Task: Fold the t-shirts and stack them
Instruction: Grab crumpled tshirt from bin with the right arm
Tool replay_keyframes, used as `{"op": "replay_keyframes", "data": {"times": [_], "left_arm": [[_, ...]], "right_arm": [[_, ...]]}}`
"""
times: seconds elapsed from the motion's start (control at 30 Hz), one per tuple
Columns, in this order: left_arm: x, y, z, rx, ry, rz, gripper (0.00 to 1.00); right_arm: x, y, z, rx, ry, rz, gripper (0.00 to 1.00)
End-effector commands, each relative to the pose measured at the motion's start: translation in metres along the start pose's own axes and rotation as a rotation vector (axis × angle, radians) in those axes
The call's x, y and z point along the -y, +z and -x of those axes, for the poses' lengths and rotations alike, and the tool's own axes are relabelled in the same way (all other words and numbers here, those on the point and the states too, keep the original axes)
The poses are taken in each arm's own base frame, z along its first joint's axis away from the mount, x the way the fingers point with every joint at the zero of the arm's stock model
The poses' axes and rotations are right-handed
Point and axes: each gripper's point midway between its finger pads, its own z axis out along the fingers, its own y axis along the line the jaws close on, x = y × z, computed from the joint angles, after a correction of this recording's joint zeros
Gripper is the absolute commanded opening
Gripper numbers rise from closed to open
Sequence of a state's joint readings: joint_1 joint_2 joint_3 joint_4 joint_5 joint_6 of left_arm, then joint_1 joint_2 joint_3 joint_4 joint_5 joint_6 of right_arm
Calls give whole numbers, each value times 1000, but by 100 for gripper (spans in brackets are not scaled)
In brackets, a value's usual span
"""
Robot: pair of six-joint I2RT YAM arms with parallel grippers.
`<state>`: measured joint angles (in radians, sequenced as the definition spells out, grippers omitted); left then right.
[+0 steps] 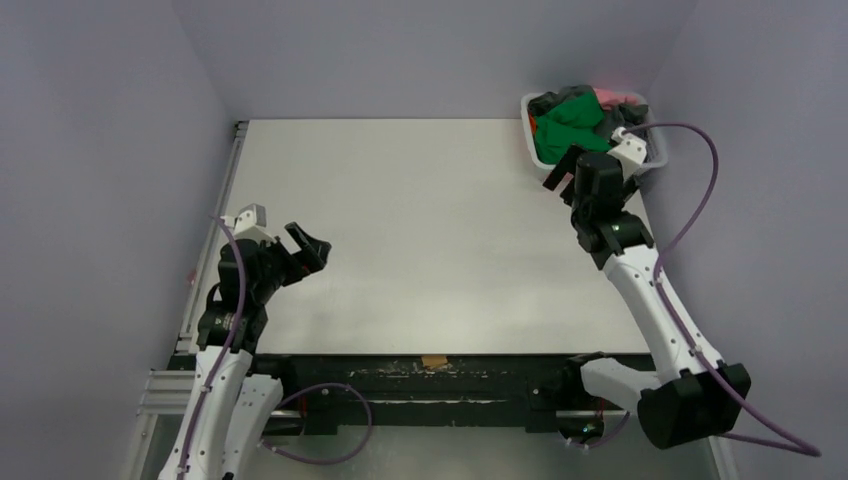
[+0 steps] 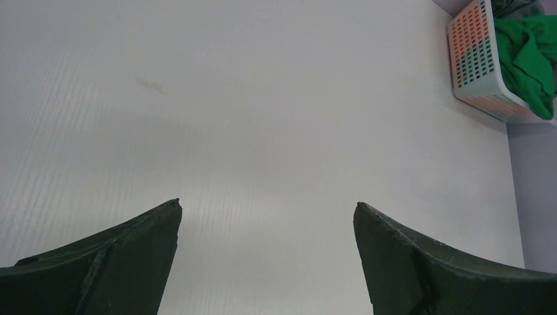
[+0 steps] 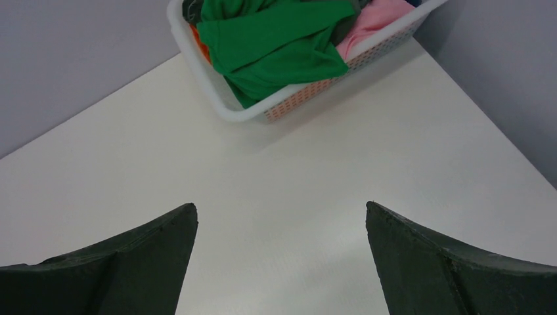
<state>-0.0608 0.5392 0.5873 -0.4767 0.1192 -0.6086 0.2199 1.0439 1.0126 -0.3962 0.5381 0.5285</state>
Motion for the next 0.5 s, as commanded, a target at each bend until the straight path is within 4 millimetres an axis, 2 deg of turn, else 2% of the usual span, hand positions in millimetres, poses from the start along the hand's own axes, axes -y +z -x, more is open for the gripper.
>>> {"op": "replay_keyframes", "data": {"times": [0.0, 0.1, 0.13, 0.23, 0.33, 0.47], "left_arm": [[11, 0, 28, 70, 28, -13, 100], [7, 2, 28, 73, 23, 7, 100], [6, 3, 28, 76, 20, 12, 100], [1, 5, 28, 80, 11, 35, 100], [-1, 8, 26, 76, 4, 45, 100], [-3, 13, 24, 66, 2, 52, 100]], "right_arm": [[-24, 32, 50, 95, -32, -37, 99], [-37, 65, 63, 94, -50, -44, 99], [-39, 82, 60, 74, -63, -53, 98], [-38, 122, 66, 55, -70, -102, 96], [-39, 170, 59, 10, -86, -129, 91], [-50, 227, 42, -33, -148, -136, 88]]}}
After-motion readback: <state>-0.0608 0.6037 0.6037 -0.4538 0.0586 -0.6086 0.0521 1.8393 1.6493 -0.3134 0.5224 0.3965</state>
